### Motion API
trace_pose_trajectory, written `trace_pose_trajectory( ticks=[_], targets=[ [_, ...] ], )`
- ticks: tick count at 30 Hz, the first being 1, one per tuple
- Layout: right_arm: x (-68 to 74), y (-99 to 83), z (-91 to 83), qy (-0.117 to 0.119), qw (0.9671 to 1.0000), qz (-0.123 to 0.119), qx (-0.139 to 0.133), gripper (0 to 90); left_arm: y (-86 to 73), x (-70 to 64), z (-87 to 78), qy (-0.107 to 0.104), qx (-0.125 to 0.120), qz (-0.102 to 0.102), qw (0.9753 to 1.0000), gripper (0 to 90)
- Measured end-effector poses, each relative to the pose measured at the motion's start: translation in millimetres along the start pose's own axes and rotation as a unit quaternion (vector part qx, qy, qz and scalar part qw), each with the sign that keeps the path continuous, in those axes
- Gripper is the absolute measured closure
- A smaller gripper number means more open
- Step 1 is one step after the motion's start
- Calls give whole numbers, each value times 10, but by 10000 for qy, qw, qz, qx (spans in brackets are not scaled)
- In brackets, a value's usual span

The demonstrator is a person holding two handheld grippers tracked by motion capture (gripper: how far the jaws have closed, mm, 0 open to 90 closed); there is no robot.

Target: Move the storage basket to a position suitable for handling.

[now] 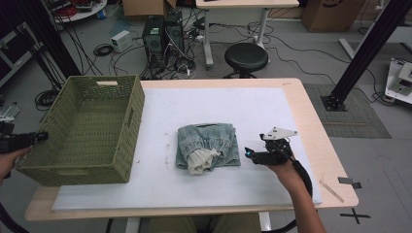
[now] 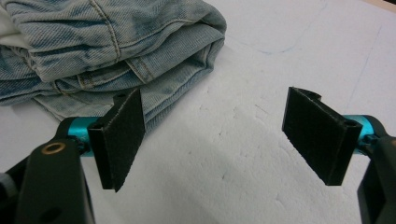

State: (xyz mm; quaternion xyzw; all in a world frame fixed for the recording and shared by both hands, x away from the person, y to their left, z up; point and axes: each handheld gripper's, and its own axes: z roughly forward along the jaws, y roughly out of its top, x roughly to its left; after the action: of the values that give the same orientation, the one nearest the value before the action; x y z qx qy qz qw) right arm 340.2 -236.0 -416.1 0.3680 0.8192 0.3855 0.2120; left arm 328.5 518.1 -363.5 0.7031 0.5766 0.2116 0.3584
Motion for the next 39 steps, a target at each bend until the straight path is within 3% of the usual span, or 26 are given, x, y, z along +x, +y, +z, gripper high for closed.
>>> trace_pose_trajectory(
  ticks=[4, 6, 19, 27, 34, 39],
  targets=[
    [6, -4, 1, 10, 10000, -9, 5, 221, 6, -7, 2, 174, 3, -172, 9997, 807],
    [-3, -10, 1, -1, 10000, 7, 7, 221, -6, 3, 5, 165, -64, -286, 9994, 814],
    [5, 20, 12, 18, 10000, -17, -25, 221, -75, -2, -47, 257, -164, -502, 9983, 817],
    [-2, 26, -5, 9, 10000, -17, -25, 221, -38, 27, -36, 329, -104, -349, 9988, 816],
    [-12, 37, -8, 5, 10000, -23, -4, 221, 13, 43, 1, 456, -28, -63, 9989, 816],
    [2, 35, -1, 11, 10000, -43, -4, 221, 5, 49, 5, 431, -75, -92, 9990, 817]
  ],
)
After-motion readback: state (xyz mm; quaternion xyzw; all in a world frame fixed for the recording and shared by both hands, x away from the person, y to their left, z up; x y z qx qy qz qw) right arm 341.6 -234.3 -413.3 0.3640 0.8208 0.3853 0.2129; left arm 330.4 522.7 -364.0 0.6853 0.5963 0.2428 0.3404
